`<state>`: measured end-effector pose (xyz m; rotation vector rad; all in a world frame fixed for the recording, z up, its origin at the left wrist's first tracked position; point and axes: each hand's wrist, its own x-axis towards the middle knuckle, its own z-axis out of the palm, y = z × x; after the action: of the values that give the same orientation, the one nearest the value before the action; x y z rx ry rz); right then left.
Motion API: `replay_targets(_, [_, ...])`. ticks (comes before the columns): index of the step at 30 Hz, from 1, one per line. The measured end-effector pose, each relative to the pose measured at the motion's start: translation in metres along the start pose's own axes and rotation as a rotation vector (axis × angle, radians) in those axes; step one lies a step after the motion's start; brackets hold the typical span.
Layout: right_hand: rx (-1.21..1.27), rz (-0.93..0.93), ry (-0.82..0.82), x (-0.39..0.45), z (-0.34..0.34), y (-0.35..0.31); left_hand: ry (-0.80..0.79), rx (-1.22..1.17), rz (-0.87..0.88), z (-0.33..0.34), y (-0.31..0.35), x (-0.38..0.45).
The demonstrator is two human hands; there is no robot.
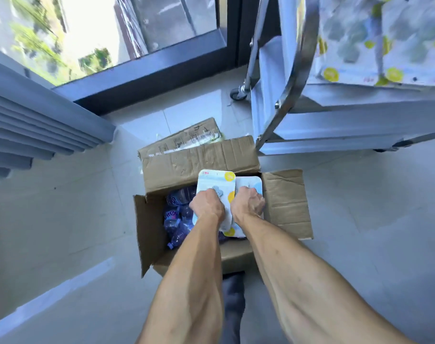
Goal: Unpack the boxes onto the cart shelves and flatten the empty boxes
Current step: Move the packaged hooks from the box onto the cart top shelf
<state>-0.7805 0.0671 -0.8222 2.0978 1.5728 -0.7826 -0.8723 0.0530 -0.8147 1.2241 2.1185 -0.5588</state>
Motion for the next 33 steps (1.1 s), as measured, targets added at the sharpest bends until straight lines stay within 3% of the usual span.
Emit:
replay_targets(4, [-0.075, 0.031, 0.073, -0.056, -0.097, 0.028, 0.16, 0.031, -0.025, -0.076, 0.033, -0.074])
replay_targets(10, [0.013, 0.042, 0.155, -0.112, -0.244, 0.084, 0.253, -0.026, 0.079, -0.178, 0.11, -0.171])
replay_targets(15, [0.104, 0.053, 0.246, -0.106, -0.356, 0.153, 0.351, -0.149, 0.173, -0.244, 0.203, -0.223])
replay_targets(20, [0.102, 0.018, 0.277, -0.081, -0.443, 0.248, 0.354, -0.246, 0.137, -0.269, 0.298, -0.265])
replay_targets(26, [0.103, 0.046, 0.274, -0.038, -0.52, 0.33, 0.339, -0.311, 0.155, -0.28, 0.397, -0.283])
replay_targets(33, [0.123, 0.025, 0.213, 0.018, -0.545, 0.331, 0.311, -0.29, 0.096, -0.31, 0.438, -0.24])
